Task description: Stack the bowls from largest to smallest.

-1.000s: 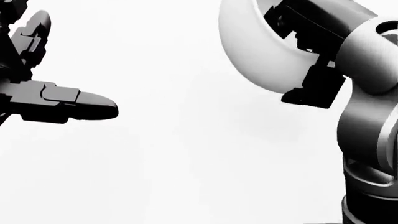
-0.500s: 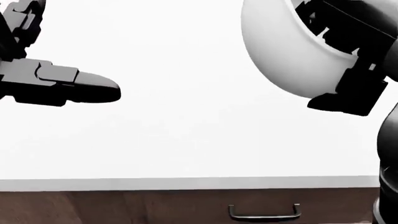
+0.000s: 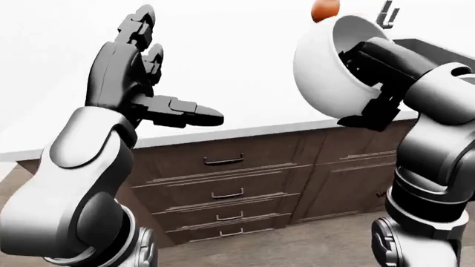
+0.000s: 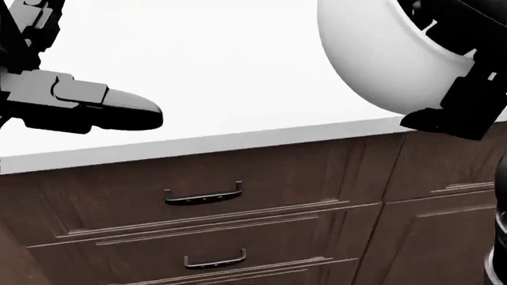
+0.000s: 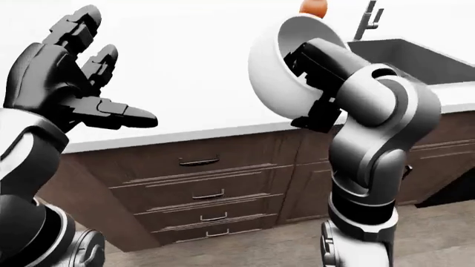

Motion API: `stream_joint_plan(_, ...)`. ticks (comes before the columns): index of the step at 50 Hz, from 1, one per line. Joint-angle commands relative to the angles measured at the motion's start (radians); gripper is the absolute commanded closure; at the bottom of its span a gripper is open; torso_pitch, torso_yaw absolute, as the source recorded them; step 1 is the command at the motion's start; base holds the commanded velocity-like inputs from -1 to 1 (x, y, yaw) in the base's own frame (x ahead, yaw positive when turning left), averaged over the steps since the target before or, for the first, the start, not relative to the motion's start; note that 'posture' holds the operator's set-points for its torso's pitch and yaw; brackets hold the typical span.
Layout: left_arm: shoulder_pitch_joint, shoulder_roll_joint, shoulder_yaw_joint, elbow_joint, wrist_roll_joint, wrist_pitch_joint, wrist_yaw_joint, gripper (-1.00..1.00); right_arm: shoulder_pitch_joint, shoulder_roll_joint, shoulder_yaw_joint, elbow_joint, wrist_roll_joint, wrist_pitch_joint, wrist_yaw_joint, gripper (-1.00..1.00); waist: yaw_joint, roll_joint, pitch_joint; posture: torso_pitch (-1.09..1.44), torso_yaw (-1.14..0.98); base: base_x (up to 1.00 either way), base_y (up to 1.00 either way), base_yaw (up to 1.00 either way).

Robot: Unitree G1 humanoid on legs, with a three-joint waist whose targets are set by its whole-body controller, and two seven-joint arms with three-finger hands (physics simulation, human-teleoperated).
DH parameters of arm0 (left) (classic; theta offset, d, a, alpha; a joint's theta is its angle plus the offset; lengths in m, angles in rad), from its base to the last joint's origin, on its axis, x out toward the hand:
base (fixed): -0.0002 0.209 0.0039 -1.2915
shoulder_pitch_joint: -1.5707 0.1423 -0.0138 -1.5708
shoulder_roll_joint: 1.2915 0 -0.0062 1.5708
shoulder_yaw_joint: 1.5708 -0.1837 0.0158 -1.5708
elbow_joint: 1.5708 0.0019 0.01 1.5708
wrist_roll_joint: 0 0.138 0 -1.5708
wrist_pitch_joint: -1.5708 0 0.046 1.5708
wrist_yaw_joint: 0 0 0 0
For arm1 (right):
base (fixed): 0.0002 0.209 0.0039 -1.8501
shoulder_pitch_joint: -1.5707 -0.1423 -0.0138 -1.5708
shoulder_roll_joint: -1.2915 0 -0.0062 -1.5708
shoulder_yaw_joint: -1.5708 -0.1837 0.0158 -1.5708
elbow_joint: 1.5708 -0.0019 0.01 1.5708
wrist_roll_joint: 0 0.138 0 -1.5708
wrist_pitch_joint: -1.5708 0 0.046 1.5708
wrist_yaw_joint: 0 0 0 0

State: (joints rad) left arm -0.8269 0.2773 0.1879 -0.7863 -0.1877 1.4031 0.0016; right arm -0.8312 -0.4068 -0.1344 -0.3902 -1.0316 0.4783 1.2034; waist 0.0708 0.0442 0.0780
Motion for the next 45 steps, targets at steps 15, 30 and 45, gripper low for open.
stream_joint_plan(15,-0.031,0.002,0.001,-0.017,0.006,0.001,0.000,-1.00,-0.018,-0.032,-0.021,-0.009,0.018,0.003,-0.023,1.00,-0.027,-0.086,-0.019,0.00,0.00,0.40,-0.97,0.00)
stream_joint_plan(30,-0.038,-0.004,0.000,-0.030,0.008,0.015,0.001,-1.00,-0.023,-0.045,-0.027,-0.012,0.040,0.030,-0.033,1.00,-0.018,-0.006,-0.042,0.00,0.00,0.46,-0.94,0.00)
stream_joint_plan(45,-0.043,-0.007,-0.009,-0.022,0.014,0.012,-0.001,-1.00,-0.038,-0.072,-0.038,-0.005,0.061,0.064,-0.054,1.00,-0.052,0.012,-0.018,0.00,0.00,0.25,-1.00,0.00)
